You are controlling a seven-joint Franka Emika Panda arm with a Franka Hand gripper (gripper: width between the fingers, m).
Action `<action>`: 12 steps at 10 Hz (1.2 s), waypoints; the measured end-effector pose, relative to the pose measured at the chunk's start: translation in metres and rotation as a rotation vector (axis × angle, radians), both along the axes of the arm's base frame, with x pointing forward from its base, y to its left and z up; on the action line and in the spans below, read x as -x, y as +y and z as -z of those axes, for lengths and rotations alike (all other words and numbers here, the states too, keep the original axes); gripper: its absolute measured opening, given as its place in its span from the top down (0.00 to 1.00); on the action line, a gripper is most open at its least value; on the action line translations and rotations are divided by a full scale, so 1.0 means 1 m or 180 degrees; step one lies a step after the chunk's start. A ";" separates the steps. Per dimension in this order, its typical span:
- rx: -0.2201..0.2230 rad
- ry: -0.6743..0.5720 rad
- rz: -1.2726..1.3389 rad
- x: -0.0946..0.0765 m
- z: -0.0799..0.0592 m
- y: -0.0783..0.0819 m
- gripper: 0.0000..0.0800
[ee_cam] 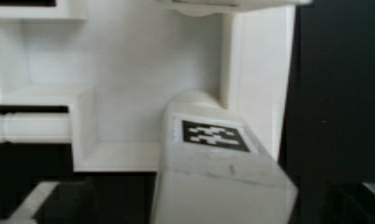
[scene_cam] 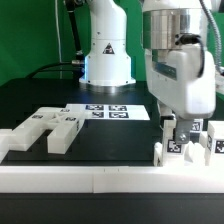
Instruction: Assemble chair
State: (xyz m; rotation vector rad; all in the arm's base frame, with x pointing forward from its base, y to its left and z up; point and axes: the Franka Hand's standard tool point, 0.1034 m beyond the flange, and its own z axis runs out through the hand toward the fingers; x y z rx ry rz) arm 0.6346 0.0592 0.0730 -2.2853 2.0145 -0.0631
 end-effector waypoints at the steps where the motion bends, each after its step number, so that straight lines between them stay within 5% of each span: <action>1: 0.0030 -0.0015 -0.0339 0.000 0.000 0.001 0.20; 12: 0.0384 -0.0101 -0.3211 -0.002 -0.002 -0.002 0.19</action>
Offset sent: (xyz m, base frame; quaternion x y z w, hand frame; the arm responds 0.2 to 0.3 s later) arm 0.0034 0.0073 0.0044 0.0038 -0.0071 -0.2852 0.9584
